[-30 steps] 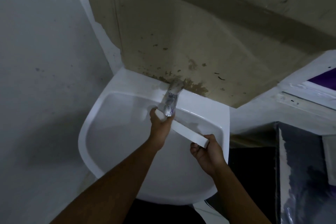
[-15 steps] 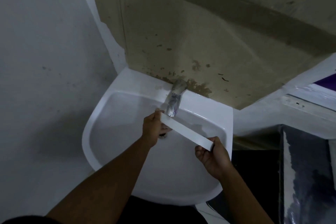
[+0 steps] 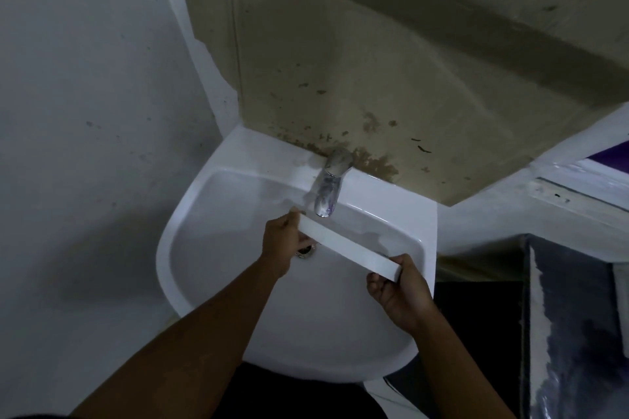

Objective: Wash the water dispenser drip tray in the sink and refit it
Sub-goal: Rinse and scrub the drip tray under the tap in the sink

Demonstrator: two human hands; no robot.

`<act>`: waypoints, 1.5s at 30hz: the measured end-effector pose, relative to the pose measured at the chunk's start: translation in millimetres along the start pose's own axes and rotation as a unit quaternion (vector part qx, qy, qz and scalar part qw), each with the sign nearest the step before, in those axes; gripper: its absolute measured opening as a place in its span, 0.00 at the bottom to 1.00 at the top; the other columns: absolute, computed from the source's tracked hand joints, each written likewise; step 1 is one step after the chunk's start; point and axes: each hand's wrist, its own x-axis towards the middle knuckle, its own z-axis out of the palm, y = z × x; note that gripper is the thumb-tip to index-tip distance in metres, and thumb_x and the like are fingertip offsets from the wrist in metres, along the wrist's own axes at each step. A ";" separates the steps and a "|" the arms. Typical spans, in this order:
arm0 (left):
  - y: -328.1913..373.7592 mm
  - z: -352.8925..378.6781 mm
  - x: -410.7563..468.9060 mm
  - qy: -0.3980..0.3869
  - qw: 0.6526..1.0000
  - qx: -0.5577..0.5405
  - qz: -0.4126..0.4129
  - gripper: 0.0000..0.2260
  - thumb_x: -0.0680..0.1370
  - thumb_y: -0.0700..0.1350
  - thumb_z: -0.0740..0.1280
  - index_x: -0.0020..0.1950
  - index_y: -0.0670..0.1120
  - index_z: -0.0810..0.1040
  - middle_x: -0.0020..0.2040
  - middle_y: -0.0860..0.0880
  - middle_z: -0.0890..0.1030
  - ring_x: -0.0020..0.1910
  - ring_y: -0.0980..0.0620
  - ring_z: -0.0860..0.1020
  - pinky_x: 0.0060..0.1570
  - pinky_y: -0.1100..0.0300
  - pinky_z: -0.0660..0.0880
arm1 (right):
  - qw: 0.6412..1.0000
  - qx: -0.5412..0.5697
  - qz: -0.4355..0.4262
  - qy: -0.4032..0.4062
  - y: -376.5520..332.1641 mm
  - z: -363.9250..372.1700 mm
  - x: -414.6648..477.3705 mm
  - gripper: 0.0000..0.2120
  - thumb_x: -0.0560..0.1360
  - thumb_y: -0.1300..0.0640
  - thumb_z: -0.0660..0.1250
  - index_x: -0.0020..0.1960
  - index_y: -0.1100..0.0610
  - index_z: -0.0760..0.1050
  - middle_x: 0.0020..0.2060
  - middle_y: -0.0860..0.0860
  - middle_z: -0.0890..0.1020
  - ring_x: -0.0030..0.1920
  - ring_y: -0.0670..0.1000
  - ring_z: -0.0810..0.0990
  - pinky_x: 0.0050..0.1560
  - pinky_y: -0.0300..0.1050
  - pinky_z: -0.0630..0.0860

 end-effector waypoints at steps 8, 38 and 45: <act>-0.9 -29.6 -3.1 -0.048 0.993 -0.039 -0.100 0.06 0.78 0.40 0.64 0.42 0.44 0.74 0.43 0.45 0.76 0.41 0.51 0.76 0.41 0.55 0.76 | 0.965 -0.238 -0.104 0.037 5.3 -2.7 20.5 0.08 0.80 0.52 0.63 0.54 0.53 0.77 0.49 0.56 0.82 0.41 0.53 0.80 0.39 0.46 0.77; 28.5 -30.0 -29.8 -0.151 0.897 0.353 0.220 0.09 0.69 0.37 0.74 0.47 0.45 0.81 0.40 0.48 0.83 0.34 0.63 0.80 0.34 0.72 0.73 | 0.650 -0.696 -0.288 -0.100 39.4 75.6 30.0 0.23 0.82 0.41 0.44 0.74 0.41 0.61 0.75 0.44 0.64 0.78 0.51 0.55 0.76 0.54 0.50; 33.7 -26.8 -27.8 -0.171 0.877 0.360 0.268 0.06 0.68 0.42 0.69 0.35 0.53 0.78 0.34 0.55 0.81 0.34 0.62 0.79 0.36 0.62 0.75 | 0.613 -0.668 -0.394 -0.149 48.3 88.8 9.9 0.35 0.77 0.32 0.46 0.77 0.50 0.56 0.77 0.49 0.62 0.77 0.47 0.57 0.75 0.50 0.51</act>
